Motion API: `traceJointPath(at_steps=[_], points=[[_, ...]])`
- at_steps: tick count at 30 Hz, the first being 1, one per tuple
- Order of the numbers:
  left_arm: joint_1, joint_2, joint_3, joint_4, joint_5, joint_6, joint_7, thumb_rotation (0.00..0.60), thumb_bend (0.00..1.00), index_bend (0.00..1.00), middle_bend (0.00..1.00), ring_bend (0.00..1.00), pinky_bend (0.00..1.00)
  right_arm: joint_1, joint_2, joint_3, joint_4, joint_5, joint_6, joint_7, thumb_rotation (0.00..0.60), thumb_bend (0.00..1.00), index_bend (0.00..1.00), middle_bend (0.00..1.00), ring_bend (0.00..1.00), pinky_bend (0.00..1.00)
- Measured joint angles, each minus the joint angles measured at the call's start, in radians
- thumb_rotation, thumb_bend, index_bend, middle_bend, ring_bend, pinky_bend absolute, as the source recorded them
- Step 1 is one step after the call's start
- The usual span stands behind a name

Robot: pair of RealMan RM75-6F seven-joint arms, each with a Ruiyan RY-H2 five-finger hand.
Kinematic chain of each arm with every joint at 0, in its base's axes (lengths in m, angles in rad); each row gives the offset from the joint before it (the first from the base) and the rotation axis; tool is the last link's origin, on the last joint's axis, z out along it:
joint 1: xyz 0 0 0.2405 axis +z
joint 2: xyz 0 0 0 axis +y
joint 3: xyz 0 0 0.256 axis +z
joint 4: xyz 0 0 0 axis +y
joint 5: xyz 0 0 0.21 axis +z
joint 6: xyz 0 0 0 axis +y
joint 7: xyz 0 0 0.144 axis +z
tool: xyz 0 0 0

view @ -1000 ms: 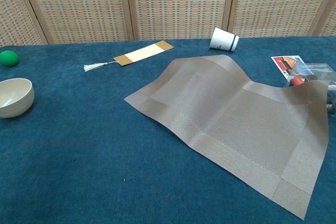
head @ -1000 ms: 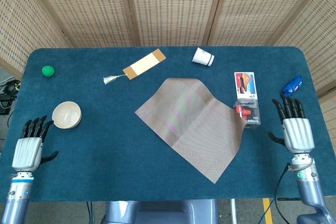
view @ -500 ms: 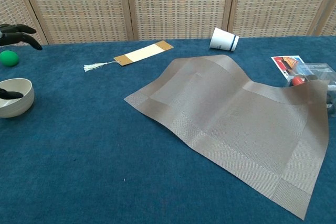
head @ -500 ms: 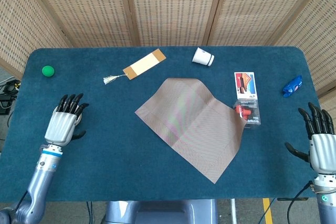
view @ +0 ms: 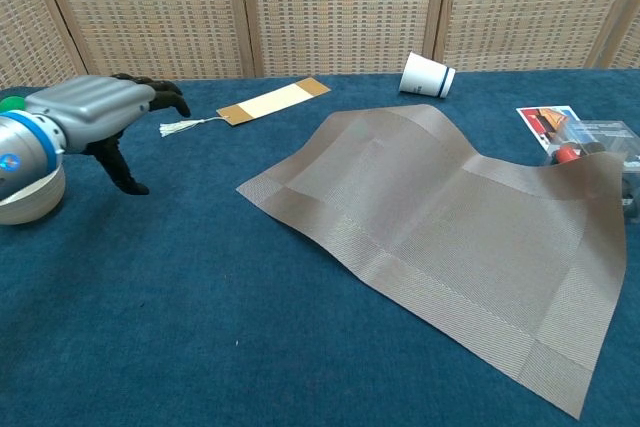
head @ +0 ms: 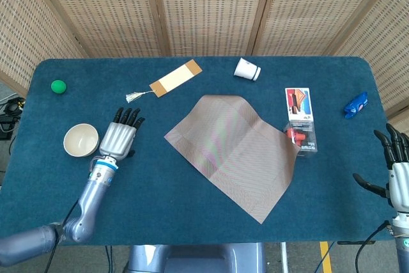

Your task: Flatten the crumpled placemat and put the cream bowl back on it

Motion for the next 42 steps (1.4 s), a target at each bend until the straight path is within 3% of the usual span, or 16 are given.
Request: traceJointPath(at_steps=[6,19,35,42], points=[[-0.105,-0.1,-0.02,0.098,-0.089,-0.021,0.097,0.6,0.15,0.09,0.0,0.0,0.0,-0.008,0.011,0.008,-0.003,-0.005,0.005,0.027,0.6,0.27,0.13,0.0,0.0,0.0],[-0.285,-0.302,-0.052,0.38,-0.246,-0.069,0.196,0.6,0.16,0.09,0.0,0.0,0.0,-0.015,0.024,0.034,0.004,0.017,-0.01,0.087,0.6,0.27,0.13,0.0,0.0,0.0],[-0.369,-0.416,-0.038,0.569,-0.262,-0.098,0.172,0.6,0.18,0.17,0.0,0.0,0.0,-0.02,0.022,0.045,0.008,0.014,-0.015,0.111,0.6,0.27,0.13,0.0,0.0,0.0],[-0.38,-0.459,-0.024,0.634,-0.226,-0.104,0.118,0.6,0.39,0.25,0.0,0.0,0.0,-0.021,0.022,0.049,0.01,0.018,-0.023,0.126,0.6,0.27,0.13,0.0,0.0,0.0]])
